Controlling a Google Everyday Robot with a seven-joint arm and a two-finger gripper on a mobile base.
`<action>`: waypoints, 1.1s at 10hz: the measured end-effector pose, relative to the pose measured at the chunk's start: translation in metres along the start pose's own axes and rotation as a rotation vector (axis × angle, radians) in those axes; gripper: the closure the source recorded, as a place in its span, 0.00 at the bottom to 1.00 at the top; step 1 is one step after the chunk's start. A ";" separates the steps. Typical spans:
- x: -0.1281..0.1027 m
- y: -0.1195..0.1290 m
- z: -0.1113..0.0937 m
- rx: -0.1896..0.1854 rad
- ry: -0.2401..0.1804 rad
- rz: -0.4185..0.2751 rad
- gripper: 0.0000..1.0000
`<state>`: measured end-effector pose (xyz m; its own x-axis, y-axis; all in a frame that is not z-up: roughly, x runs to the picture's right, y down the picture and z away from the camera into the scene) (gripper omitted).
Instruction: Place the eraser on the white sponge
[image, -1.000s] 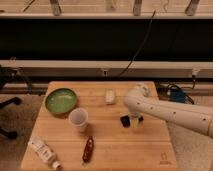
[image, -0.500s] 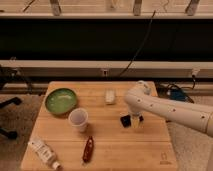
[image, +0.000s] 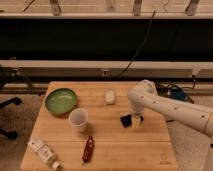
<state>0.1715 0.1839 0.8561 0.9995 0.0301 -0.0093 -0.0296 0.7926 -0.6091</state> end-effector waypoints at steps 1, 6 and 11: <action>0.000 -0.001 0.004 -0.006 -0.016 -0.003 0.20; 0.003 -0.001 0.013 -0.020 -0.040 -0.023 0.40; 0.004 0.004 -0.001 0.012 -0.044 -0.025 0.92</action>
<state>0.1750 0.1864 0.8533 0.9985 0.0369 0.0403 -0.0054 0.8007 -0.5990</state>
